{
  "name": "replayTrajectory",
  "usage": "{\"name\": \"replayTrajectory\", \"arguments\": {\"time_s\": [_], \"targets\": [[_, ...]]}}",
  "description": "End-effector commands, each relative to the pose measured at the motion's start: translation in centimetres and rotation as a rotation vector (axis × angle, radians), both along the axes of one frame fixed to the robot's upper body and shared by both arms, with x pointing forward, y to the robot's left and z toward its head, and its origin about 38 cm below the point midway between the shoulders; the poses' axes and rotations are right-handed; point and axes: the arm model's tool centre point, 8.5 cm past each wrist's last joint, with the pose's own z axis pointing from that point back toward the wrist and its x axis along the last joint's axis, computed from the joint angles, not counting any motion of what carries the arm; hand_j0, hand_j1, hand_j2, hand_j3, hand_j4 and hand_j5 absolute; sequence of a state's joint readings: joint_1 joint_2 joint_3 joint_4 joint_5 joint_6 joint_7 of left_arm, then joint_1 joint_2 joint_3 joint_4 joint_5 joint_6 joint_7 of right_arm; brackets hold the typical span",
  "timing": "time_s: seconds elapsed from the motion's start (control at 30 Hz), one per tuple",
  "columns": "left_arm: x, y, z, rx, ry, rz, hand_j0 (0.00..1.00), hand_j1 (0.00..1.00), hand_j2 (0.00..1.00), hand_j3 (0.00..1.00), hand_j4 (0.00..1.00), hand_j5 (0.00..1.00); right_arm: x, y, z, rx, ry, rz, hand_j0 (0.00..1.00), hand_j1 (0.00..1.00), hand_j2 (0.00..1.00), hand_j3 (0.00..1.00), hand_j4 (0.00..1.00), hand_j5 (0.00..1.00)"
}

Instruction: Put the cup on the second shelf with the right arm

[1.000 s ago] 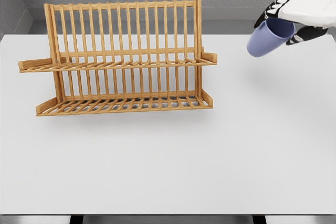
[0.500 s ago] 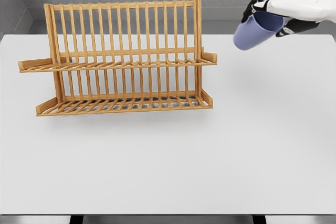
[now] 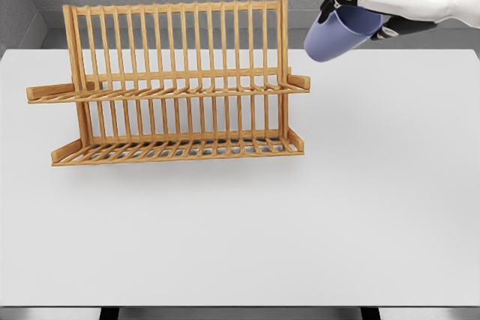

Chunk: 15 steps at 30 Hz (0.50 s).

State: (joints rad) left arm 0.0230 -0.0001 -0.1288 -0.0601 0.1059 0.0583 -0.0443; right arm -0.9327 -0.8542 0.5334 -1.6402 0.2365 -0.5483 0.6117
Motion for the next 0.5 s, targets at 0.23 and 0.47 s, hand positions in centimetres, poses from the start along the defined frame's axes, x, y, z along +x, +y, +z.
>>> {"name": "replayTrajectory", "arguments": {"time_s": [0.23, 0.47], "targets": [[0.0, 0.0, 0.0, 0.000, 0.000, -0.002, 1.00, 1.00, 1.00, 1.00, 1.00, 1.00, -1.6, 3.3, 0.3, 0.002, -0.034, 0.101, 0.67, 0.67, 0.67, 0.67, 0.67, 0.67], [0.0, 0.0, 0.0, 0.000, 0.000, 0.000, 1.00, 1.00, 1.00, 1.00, 1.00, 1.00, -2.1, 4.8, -1.0, -0.018, -0.009, 0.146, 0.67, 0.67, 0.67, 0.67, 0.67, 0.67]]}}
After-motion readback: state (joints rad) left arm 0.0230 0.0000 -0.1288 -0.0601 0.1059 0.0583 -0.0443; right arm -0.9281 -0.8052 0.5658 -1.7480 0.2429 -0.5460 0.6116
